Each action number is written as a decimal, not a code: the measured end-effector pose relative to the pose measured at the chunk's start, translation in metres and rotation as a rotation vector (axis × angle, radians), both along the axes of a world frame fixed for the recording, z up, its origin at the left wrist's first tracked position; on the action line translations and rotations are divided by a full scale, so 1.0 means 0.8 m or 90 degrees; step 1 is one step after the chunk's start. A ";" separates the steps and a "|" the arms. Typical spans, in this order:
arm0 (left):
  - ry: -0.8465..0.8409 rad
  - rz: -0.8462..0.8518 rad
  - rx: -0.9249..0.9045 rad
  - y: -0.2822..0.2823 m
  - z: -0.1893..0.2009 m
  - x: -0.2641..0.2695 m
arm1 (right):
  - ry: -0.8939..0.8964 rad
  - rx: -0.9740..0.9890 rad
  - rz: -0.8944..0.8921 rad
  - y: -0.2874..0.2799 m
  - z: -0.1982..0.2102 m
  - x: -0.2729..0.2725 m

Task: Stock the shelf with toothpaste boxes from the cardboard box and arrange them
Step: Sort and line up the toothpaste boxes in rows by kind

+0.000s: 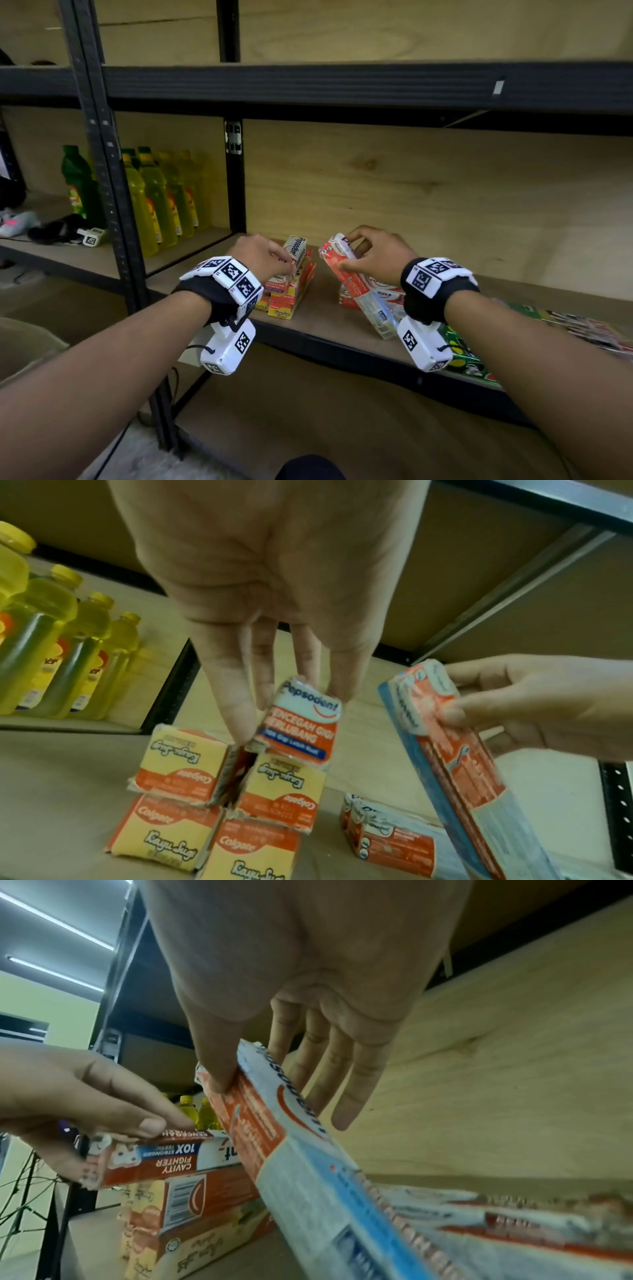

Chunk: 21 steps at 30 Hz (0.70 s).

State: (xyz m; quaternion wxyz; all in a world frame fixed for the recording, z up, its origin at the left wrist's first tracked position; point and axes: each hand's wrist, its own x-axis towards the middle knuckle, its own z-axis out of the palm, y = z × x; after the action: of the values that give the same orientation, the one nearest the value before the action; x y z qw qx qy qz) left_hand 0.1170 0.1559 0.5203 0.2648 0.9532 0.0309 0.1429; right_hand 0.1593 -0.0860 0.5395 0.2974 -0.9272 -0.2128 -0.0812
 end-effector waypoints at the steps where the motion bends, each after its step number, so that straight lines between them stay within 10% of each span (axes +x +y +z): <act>1: 0.020 -0.013 -0.020 0.003 0.001 0.001 | 0.012 0.007 0.000 0.005 -0.007 0.004; 7: 0.077 -0.096 -0.102 0.024 0.001 0.007 | 0.033 -0.055 0.002 0.033 -0.048 0.024; 21: 0.187 -0.369 0.273 0.029 0.046 0.052 | 0.101 -0.404 0.049 0.018 -0.067 0.033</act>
State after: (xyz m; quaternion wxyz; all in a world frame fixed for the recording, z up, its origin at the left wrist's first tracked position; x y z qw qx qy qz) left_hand 0.1584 0.1793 0.5572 0.0814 0.9665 -0.2325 -0.0726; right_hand 0.1855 -0.0714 0.4857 0.0119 -0.9683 -0.2385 0.0731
